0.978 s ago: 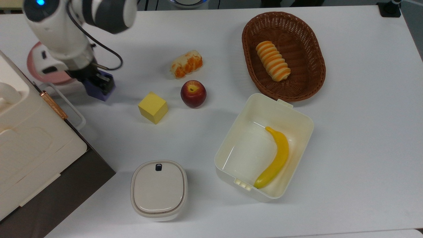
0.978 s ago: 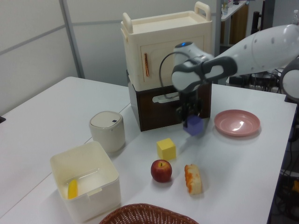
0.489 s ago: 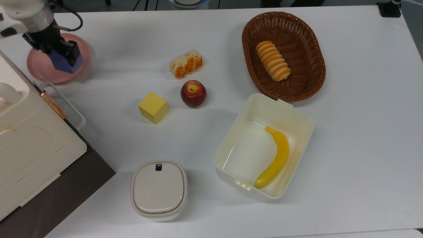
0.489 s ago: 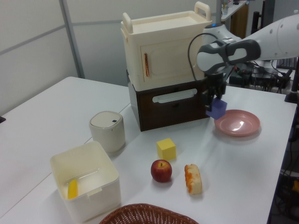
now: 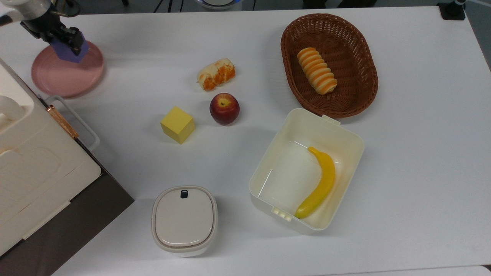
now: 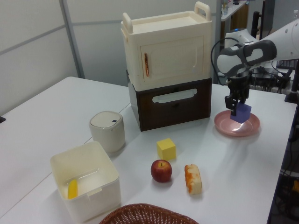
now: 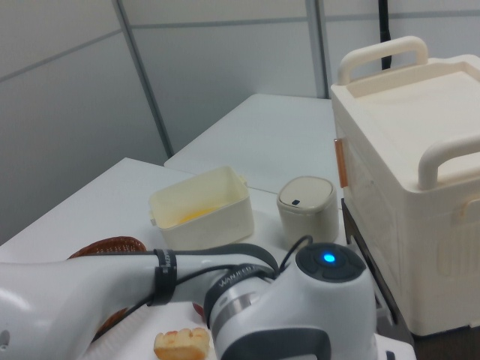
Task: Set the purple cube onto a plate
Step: 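Lower the cube onto the pink plate and open the gripper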
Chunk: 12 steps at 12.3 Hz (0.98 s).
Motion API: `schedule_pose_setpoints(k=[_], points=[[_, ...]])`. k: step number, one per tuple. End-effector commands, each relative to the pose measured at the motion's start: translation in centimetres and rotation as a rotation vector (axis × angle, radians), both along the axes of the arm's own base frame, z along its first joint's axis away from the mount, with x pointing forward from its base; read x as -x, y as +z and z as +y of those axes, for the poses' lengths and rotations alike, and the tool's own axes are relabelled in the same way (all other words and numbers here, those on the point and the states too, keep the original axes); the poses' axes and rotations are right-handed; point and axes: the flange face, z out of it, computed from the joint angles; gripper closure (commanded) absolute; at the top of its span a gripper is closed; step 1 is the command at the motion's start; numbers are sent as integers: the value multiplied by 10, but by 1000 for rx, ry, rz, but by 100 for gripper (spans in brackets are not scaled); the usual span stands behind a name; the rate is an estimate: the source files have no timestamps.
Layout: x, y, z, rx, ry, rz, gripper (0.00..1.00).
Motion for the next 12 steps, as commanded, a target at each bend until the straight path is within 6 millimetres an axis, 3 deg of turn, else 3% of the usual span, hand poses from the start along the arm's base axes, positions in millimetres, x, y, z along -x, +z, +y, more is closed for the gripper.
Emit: schedule_pose_setpoints(k=[1,2,3,6,8,10,12], points=[[0,-3,-17,43,6,-26,43],[-1,-4,-25,49,-2,-27,32],[-2,-8,-28,48,-6,-23,0],[-18,11,-17,64,9,-50,0],[-40,34,16,87,-8,-89,0],[-74,63,82,100,-31,-143,0],[-98,87,169,85,-12,-150,0]])
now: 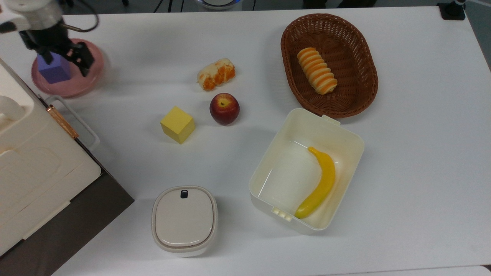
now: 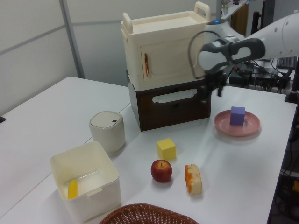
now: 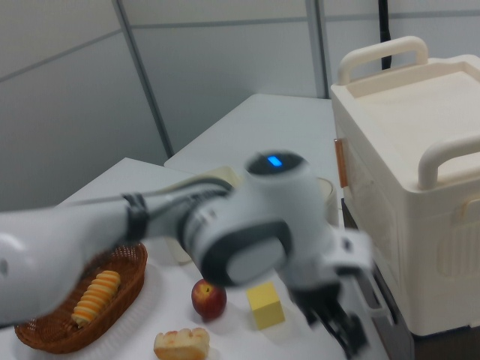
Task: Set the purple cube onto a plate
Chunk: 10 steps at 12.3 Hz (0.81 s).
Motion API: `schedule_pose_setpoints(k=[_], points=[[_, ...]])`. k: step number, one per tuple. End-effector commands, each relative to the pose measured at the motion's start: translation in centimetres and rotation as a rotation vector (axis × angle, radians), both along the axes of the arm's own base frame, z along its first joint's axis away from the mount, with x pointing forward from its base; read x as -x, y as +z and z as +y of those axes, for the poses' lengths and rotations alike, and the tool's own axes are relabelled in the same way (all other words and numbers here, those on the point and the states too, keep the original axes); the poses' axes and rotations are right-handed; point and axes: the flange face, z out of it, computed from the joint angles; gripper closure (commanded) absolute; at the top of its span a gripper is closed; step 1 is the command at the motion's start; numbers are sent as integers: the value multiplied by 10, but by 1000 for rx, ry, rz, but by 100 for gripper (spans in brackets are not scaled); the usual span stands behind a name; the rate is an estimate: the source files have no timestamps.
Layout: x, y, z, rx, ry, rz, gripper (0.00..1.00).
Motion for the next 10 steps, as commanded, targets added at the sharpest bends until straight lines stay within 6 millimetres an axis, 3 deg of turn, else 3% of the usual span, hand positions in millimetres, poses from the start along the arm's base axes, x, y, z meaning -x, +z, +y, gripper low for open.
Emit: schedule_pose_setpoints(k=[1,3,5,8,10], points=[[-19,43,132,-6,46,17,0],[-15,68,203,-6,144,54,0],[-13,103,256,-3,222,54,0],[-7,126,305,-8,270,58,0],[-3,137,313,-12,276,38,0]])
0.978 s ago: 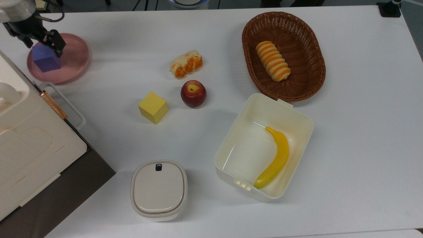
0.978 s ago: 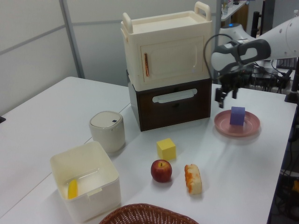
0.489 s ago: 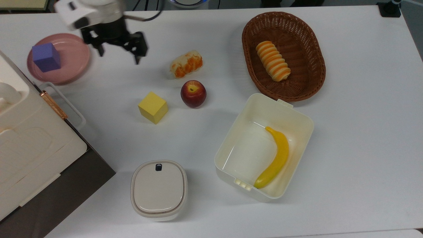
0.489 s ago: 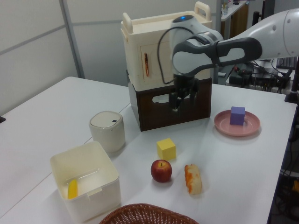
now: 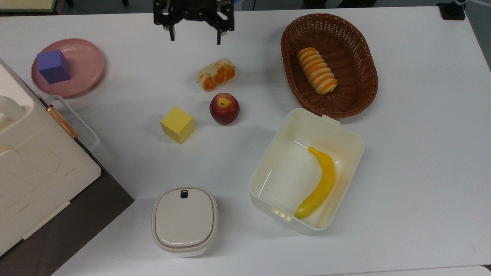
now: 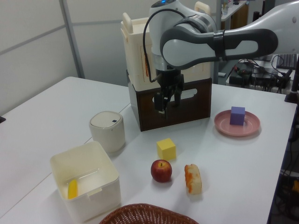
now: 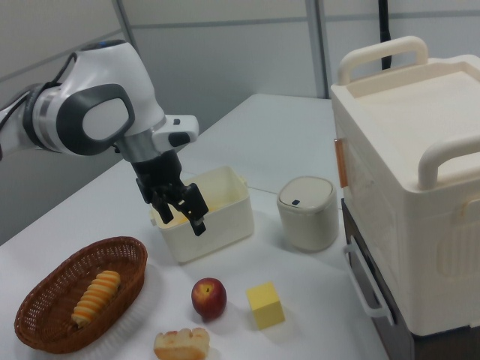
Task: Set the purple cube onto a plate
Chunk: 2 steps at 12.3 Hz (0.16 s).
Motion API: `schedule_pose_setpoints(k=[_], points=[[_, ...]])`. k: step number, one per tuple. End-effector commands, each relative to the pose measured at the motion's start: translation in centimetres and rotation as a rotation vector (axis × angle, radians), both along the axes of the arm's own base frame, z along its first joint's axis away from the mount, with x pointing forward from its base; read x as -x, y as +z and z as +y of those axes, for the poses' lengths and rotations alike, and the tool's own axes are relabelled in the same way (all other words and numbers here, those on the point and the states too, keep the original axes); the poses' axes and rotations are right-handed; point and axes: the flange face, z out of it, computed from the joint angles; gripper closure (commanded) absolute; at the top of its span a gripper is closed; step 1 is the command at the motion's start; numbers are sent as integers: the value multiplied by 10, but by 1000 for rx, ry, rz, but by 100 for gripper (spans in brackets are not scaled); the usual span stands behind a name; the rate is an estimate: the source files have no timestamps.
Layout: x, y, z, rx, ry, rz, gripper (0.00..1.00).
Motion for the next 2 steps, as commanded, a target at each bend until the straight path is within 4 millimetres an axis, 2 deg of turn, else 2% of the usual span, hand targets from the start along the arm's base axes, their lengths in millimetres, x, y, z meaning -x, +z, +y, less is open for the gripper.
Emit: schedule_pose_setpoints(k=[1,2], points=[[14,15,9,5,-5,16,0],[18,16,13,7,5,46,0]])
